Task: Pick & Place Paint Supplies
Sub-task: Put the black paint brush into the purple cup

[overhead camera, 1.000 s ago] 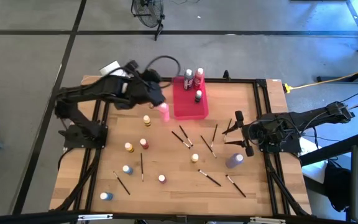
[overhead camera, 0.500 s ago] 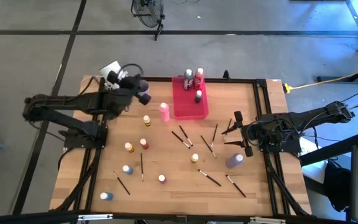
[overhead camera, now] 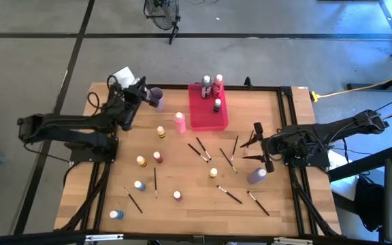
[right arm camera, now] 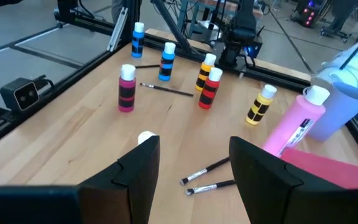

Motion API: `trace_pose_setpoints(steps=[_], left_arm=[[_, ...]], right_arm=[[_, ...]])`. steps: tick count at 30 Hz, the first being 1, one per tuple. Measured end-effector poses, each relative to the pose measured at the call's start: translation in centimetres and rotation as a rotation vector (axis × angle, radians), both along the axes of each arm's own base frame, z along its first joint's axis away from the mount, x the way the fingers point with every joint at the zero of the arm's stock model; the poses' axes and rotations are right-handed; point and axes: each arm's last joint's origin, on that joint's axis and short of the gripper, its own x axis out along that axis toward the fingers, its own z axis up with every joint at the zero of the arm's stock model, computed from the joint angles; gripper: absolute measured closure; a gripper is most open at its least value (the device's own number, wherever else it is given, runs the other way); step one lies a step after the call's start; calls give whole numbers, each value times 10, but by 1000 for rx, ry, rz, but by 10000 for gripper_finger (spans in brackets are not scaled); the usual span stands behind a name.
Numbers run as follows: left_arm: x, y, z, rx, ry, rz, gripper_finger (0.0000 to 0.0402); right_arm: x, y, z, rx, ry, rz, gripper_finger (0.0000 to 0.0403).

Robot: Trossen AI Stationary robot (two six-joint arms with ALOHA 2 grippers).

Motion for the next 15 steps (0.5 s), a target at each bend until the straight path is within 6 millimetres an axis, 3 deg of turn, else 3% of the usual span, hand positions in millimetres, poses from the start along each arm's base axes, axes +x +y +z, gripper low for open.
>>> trace_pose_setpoints(steps=[15], left_arm=[[9, 48, -32, -28, 157, 47, 400]], right_arm=[[17, 4, -4, -99, -38, 30, 206]])
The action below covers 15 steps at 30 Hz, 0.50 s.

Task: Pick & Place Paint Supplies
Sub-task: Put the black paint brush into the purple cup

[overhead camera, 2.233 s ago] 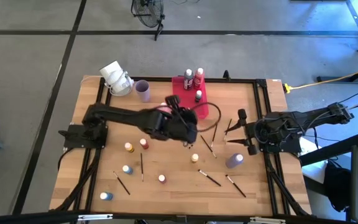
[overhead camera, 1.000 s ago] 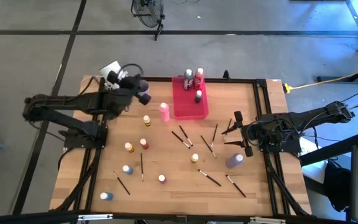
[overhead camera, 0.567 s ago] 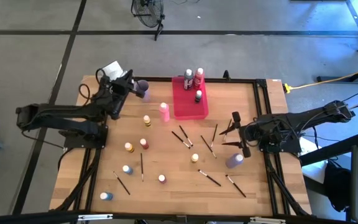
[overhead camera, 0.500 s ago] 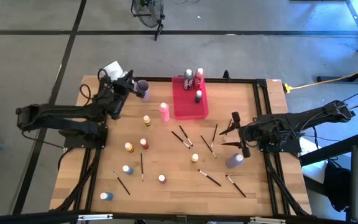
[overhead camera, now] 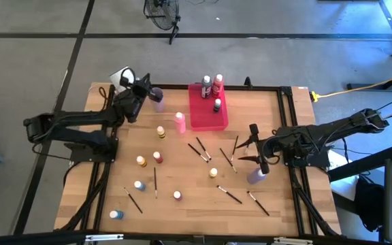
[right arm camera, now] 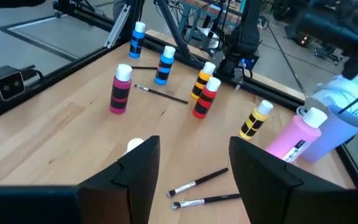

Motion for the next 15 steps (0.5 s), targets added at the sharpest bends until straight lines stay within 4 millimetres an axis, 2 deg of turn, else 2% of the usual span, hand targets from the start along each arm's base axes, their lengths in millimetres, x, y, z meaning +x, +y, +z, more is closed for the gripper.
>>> trace_pose_setpoints(steps=[8, 15], left_arm=[[7, 12, -17, -57, 8, -52, 400], [18, 9, -31, -98, 40, -82, 400]], right_arm=[[6, -5, -6, -8, 35, -36, 206], [8, -8, -7, -8, 39, -54, 206]])
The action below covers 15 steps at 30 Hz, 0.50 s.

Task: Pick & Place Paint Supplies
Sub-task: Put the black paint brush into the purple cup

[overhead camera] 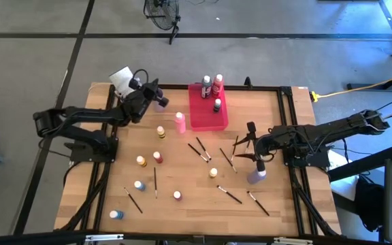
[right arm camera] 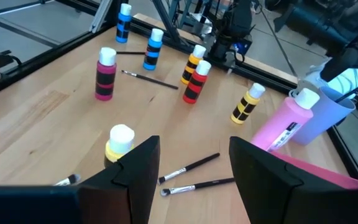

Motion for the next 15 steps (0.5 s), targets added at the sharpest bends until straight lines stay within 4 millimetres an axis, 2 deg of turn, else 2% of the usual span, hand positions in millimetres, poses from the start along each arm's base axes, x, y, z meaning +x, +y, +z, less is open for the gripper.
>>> trace_pose_setpoints(steps=[15], left_arm=[[3, -2, -4, -5, 30, -5, 398]], right_arm=[[1, 0, 2, 46, -19, -15, 206]])
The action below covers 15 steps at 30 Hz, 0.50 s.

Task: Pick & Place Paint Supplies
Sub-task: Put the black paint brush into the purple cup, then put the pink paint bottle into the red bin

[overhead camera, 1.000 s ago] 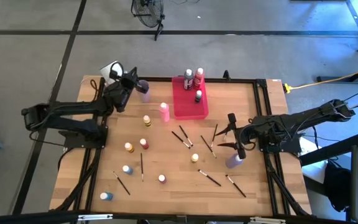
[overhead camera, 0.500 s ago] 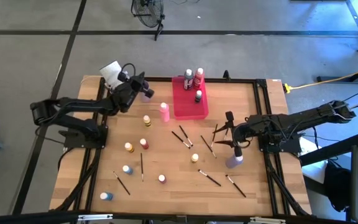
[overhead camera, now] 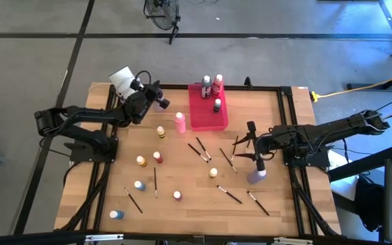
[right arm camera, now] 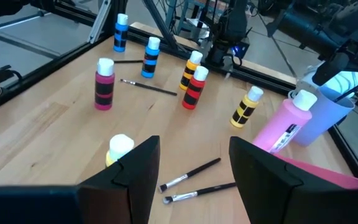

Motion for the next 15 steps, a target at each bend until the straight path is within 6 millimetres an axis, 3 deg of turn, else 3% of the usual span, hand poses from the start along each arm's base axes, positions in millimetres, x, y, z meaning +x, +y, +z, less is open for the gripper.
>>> trace_pose_setpoints(steps=[15], left_arm=[[0, -1, -3, -56, -75, 7, 303]], right_arm=[[0, 0, -1, 0, 9, 0, 206]])
